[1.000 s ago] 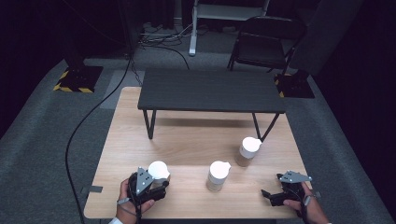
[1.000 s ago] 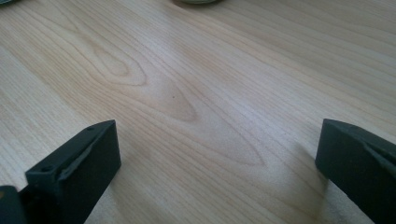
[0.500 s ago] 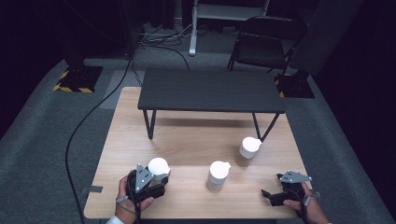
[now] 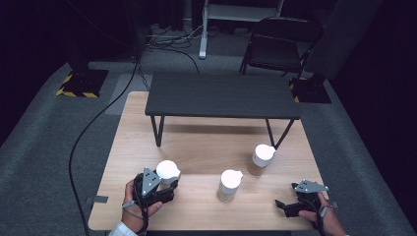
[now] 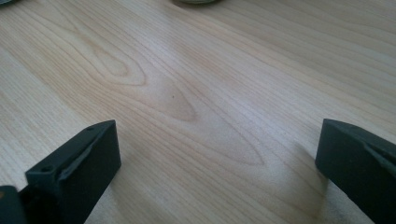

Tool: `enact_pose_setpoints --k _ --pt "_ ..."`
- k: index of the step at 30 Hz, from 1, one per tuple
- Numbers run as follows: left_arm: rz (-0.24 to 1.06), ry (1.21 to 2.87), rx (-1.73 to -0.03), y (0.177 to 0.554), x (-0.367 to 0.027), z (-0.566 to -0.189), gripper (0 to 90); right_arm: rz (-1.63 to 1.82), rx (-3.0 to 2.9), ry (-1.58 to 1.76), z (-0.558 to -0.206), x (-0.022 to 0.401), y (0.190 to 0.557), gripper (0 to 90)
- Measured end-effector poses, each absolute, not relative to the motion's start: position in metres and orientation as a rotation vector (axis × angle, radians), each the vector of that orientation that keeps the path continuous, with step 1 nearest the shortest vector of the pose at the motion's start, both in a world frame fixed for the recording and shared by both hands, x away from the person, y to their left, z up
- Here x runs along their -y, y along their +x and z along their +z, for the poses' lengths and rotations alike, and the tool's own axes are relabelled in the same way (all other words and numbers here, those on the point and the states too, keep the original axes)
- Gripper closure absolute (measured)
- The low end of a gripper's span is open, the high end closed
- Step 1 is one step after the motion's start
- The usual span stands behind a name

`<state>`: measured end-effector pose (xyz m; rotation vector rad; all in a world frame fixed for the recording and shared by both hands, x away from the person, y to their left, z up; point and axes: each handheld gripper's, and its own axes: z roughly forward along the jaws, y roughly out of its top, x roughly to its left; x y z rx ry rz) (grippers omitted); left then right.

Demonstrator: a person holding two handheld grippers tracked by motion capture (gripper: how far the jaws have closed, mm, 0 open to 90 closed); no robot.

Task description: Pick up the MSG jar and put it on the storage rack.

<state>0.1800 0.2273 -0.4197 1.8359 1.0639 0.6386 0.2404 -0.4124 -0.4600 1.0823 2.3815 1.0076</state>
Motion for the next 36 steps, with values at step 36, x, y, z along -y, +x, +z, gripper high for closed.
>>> enact_pose_setpoints --k 36 --pt "0.683 1.735 -1.060 0.213 -0.208 -0.352 30.2 1.008 -2.381 1.082 -0.460 0.412 0.240 0.0"
